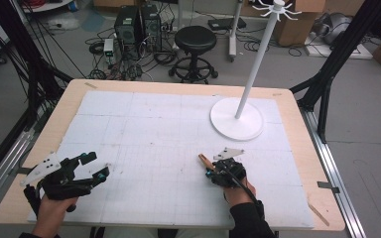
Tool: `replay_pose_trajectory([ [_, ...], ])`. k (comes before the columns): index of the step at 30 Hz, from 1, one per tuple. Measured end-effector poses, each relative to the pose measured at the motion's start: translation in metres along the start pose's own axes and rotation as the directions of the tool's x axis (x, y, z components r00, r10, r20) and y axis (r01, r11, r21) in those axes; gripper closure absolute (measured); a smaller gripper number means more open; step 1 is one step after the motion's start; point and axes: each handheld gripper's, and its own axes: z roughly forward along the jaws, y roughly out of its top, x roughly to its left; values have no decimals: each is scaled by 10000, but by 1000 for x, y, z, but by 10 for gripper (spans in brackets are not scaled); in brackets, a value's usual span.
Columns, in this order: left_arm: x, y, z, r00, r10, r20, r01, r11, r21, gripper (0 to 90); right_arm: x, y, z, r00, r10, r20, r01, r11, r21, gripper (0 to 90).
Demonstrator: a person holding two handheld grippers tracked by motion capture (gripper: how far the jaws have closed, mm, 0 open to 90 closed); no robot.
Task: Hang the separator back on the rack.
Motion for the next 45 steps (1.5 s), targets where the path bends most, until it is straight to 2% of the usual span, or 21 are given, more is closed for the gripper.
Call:
replay_pose_trajectory([
  [3, 0, 0, 0, 10000, -35, 7, 35, 10000, -5, 214, -2, 1, 1, 9999, 133, 28, -133, 9999, 89, 570],
  [5, 0, 0, 0, 10000, -40, 8, 40, 10000, -10, 214, -2, 2, 1, 9999, 150, -52, -149, 9998, 158, 583],
  [7, 0, 0, 0, 10000, -40, 14, 40, 10000, -12, 214, -2, 3, 1, 9998, 20, -184, -16, 9997, 249, 641],
  [17, 0, 0, 0, 10000, -13, 26, 13, 10000, -4, 214, -2, 4, 1, 9997, 43, -252, -35, 9996, 281, 665],
  [23, 0, 0, 0, 10000, -11, 5, 11, 10000, -5, 214, -3, 4, -2, 9980, 95, -618, -83, 9998, 196, 666],
  [29, 0, 0, 0, 10000, -5, 14, 5, 10000, 14, 214, -4, 3, -12, 9946, 87, -1031, -124, 9993, -356, 668],
  [31, -1, 0, 0, 10000, -2, 18, 2, 10000, 15, 214, -6, 2, -21, 9921, 254, -1231, -350, 9965, -764, 670],
  [33, -1, 0, 0, 10000, 0, 9, 0, 10000, 25, 214, -7, 2, -23, 9909, 311, -1307, -433, 9949, -914, 670],
  [34, -1, 0, 1, 10000, -18, -4, 18, 10000, 17, 214, -9, 0, -29, 9874, 485, -1508, -673, 9902, -1221, 670],
  [36, -1, 0, 1, 10000, 0, 6, 0, 10000, 13, 214, -11, -1, -34, 9823, 646, -1757, -917, 9844, -1504, 671],
  [39, -1, 1, 1, 10000, -31, 34, 31, 10000, -43, 215, -11, -2, -39, 9791, 678, -1917, -1028, 9785, -1786, 670],
  [40, -1, 2, 0, 10000, -27, 56, 27, 10000, -44, 215, -9, 0, -45, 9751, 526, -2156, -1009, 9704, -2195, 670],
  [43, -3, 6, 1, 9987, -212, 472, 221, 9996, -198, 214, -2, 5, -51, 9669, 170, -2546, -878, 9590, -2694, 670],
  [44, -5, 8, 1, 9978, -233, 614, 247, 9994, -224, 214, 1, 7, -52, 9618, 31, -2737, -852, 9536, -2887, 670],
  [45, -5, 8, 1, 9978, -233, 614, 247, 9994, -224, 213, 1, 7, -52, 9618, 31, -2737, -852, 9536, -2887, 670],
])
